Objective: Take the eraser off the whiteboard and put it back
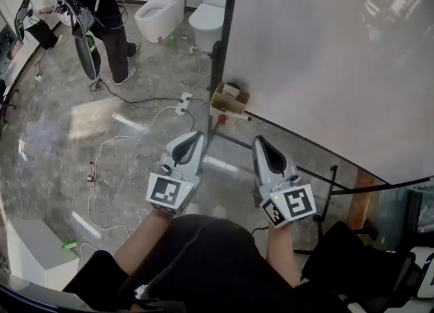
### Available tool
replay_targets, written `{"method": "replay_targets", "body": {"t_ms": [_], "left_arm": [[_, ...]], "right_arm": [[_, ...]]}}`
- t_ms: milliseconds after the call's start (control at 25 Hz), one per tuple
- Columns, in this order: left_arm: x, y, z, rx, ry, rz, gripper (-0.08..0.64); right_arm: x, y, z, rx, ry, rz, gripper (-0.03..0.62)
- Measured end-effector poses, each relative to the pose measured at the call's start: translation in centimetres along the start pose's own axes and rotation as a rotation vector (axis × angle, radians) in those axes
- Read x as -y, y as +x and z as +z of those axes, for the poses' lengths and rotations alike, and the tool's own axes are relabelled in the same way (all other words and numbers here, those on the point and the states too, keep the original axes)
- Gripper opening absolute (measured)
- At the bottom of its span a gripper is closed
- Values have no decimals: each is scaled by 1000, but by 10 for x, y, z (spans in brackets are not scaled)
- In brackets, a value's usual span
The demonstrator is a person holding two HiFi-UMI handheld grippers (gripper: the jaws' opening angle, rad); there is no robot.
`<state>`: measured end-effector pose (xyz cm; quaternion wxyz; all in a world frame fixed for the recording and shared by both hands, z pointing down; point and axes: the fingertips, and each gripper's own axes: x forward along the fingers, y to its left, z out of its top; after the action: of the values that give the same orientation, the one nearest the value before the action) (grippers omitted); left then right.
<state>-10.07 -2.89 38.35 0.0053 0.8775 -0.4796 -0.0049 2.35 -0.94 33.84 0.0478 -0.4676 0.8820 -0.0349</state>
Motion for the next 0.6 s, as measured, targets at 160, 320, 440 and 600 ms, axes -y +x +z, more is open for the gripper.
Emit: {"method": "replay_targets", "body": {"t_ms": [160, 320, 440, 600], "left_arm": [[-7, 2, 1, 0, -1, 0, 5], [-9, 3, 3, 6, 5, -9, 5], [-12, 2, 3, 10, 2, -15, 5], [-16, 0, 4, 11, -1, -23, 5]], "right_arm": [[-4, 8, -1, -3, -2, 5, 9], [-4, 10, 1, -4, -8, -4, 9], [-7, 11, 1, -5, -10, -10, 9], [-11, 13, 0, -5, 6, -15, 9]]}}
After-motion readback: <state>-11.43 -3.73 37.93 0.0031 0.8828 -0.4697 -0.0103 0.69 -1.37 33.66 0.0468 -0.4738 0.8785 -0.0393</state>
